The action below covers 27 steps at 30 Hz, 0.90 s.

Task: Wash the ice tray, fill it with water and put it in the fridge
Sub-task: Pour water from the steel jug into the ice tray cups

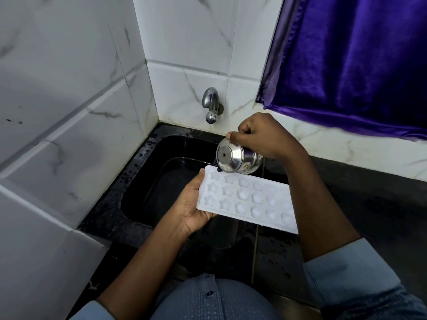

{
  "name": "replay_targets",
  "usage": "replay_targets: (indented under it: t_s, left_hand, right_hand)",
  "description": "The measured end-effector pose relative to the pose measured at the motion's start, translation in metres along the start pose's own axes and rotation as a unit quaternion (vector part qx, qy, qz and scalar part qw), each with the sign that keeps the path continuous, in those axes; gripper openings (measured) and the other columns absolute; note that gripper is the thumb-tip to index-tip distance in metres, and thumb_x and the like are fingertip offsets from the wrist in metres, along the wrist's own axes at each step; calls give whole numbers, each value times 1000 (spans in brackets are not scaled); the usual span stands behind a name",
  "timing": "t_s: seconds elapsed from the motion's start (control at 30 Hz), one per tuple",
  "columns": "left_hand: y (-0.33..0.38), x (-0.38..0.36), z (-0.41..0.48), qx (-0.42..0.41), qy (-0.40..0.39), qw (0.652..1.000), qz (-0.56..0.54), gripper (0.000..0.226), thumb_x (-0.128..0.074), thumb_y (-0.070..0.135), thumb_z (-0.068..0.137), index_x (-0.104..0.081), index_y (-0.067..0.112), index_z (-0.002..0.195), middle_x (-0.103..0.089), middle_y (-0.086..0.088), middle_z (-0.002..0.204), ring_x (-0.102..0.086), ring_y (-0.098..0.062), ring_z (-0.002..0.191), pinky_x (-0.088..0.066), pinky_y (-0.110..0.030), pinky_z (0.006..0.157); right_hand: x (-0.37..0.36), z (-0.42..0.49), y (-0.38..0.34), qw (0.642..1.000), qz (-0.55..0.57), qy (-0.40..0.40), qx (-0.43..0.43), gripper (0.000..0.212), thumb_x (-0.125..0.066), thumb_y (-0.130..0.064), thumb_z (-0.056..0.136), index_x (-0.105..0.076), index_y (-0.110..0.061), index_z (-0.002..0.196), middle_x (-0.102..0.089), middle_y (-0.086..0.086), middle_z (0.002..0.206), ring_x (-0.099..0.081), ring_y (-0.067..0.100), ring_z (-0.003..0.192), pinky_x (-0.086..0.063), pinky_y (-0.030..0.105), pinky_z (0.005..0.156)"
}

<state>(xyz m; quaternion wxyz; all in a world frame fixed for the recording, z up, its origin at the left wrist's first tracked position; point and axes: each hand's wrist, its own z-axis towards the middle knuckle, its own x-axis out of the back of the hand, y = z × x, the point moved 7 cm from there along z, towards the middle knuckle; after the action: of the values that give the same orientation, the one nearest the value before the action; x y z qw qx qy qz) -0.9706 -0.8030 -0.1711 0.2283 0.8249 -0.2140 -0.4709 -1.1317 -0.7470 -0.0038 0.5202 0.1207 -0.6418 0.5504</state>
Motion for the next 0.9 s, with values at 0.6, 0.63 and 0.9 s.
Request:
replay_targets:
  t_s: [0.6, 0.63, 0.9]
  left_hand:
    - [-2, 6, 7, 1, -13, 1000, -28, 62, -46, 57, 109, -76, 6, 130, -70, -21, 138, -72, -37, 121, -64, -51, 91]
    - [-2, 6, 7, 2, -15, 999, -32, 61, -47, 57, 109, -79, 8, 125, -71, -21, 136, -74, -36, 118, -65, -49, 87]
    - [-2, 10, 12, -2, -8, 1000, -9, 63, -49, 59, 108, -64, 9, 144, -67, -21, 143, -68, -37, 127, -57, -52, 103]
  right_hand:
    - [-2, -15, -15, 1000, -10, -8, 7, 58, -73, -40, 94, -46, -10, 53, -41, -4, 44, -35, 8, 44, -31, 29, 51]
    - [-3, -16, -15, 1000, -8, -9, 6, 57, -73, -40, 94, -47, -8, 54, -42, -4, 45, -35, 7, 45, -31, 29, 51]
    - [-3, -19, -22, 999, -35, -13, 11, 56, -71, -39, 95, -52, -2, 58, -54, 16, 55, -37, 9, 46, -34, 30, 52]
